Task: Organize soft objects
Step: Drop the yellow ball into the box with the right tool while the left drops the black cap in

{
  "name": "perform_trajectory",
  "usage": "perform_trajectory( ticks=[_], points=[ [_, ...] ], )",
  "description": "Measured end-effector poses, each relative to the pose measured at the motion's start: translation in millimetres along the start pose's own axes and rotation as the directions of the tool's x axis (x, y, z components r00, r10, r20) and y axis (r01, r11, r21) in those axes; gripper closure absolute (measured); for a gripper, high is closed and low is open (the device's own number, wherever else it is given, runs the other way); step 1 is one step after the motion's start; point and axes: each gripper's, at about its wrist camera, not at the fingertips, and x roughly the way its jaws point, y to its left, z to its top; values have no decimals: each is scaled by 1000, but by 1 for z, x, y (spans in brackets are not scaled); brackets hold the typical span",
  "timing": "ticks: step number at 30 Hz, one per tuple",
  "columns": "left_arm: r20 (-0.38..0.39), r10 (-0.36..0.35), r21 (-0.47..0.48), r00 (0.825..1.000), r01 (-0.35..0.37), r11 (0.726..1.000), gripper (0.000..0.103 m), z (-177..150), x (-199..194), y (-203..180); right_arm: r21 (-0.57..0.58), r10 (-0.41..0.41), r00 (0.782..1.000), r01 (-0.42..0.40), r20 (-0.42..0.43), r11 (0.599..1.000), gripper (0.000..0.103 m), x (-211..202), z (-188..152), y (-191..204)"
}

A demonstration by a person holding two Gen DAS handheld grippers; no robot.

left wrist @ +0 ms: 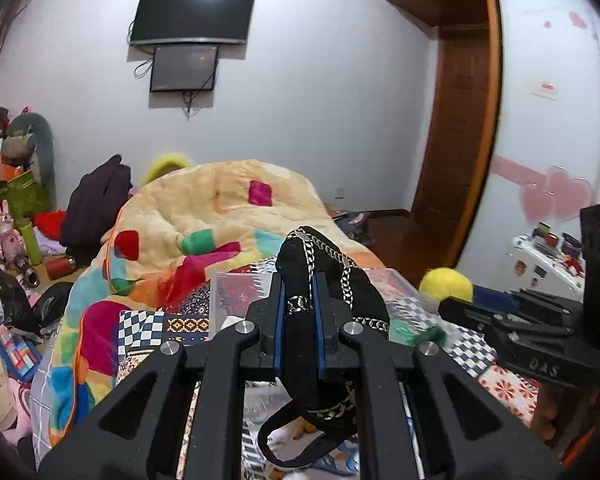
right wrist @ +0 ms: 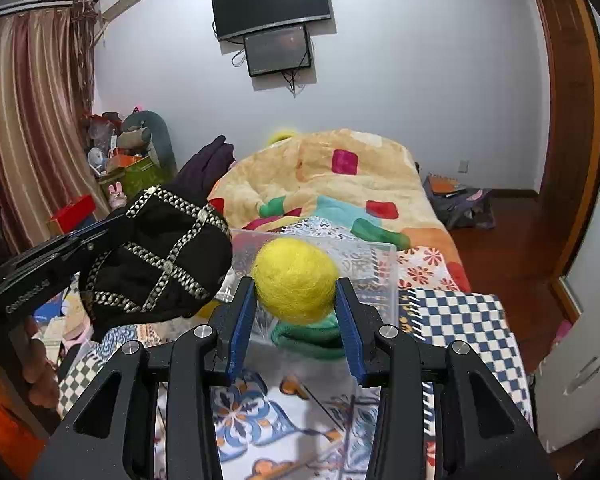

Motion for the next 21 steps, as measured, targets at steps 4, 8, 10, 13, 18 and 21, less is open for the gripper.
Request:
perform_trajectory(
  ticks=[4,8,10,13,18,21],
  points=[
    [-63,20,-23,998,-21,1000,92,-8,28,8,-1,3,999,-3,-32,1000,66,20,1,6],
    [-126,43,-29,991,-47,998,92,-20,47,13,-18,0,997,-1,-83,1000,66,40,-5,11],
    [-155,57,-36,986,-64,997,91,-26,55,16,-27,-2,995,0,-102,1000,66,46,-7,13],
    [-182,62,-36,981,-70,997,90,-31,60,18,-44,-9,993,4,-120,999,65,52,-11,14],
    [-198,44,-28,979,-51,998,70,-32,57,17,-36,3,989,-8,-149,999,47,52,-13,11],
    [-199,26,-37,980,-34,999,54,-32,50,16,-29,6,990,-10,-141,1000,44,48,-14,9]
  ],
)
